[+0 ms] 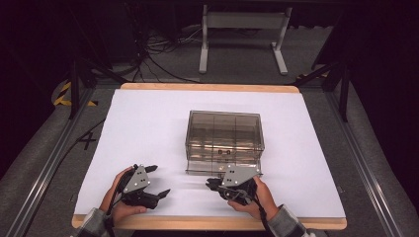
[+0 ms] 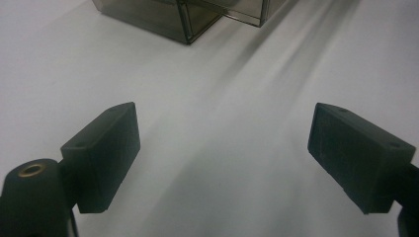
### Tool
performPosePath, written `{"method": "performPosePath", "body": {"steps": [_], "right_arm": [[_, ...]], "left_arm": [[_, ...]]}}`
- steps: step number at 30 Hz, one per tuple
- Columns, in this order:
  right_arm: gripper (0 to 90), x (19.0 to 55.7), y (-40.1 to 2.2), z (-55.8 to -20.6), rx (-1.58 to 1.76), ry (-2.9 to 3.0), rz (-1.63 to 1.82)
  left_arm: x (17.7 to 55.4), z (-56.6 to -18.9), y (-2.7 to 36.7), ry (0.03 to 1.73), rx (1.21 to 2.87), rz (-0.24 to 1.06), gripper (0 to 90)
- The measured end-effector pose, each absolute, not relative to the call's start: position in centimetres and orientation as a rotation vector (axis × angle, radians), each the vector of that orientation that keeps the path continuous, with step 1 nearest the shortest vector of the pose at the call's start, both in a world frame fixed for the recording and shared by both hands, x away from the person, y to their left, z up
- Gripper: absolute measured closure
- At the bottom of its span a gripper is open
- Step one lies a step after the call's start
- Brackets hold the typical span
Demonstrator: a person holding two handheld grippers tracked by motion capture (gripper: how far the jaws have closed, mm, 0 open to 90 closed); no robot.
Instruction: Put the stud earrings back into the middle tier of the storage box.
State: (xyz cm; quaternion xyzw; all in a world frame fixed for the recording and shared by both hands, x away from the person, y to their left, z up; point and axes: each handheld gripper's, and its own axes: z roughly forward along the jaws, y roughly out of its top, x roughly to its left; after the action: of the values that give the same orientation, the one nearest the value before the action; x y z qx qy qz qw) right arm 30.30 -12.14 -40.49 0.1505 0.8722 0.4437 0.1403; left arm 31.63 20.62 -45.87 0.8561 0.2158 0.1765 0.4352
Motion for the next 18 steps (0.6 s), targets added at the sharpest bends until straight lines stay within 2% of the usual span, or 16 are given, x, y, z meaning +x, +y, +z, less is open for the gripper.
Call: {"method": "performPosePath", "body": {"steps": [18], "right_arm": [[84.3, 31.9, -15.1, -37.8, 0.533, 2.404, 1.262]], "left_arm": [[31.7, -45.9, 20.6, 0.539, 2.134, 0.438, 13.2]]}}
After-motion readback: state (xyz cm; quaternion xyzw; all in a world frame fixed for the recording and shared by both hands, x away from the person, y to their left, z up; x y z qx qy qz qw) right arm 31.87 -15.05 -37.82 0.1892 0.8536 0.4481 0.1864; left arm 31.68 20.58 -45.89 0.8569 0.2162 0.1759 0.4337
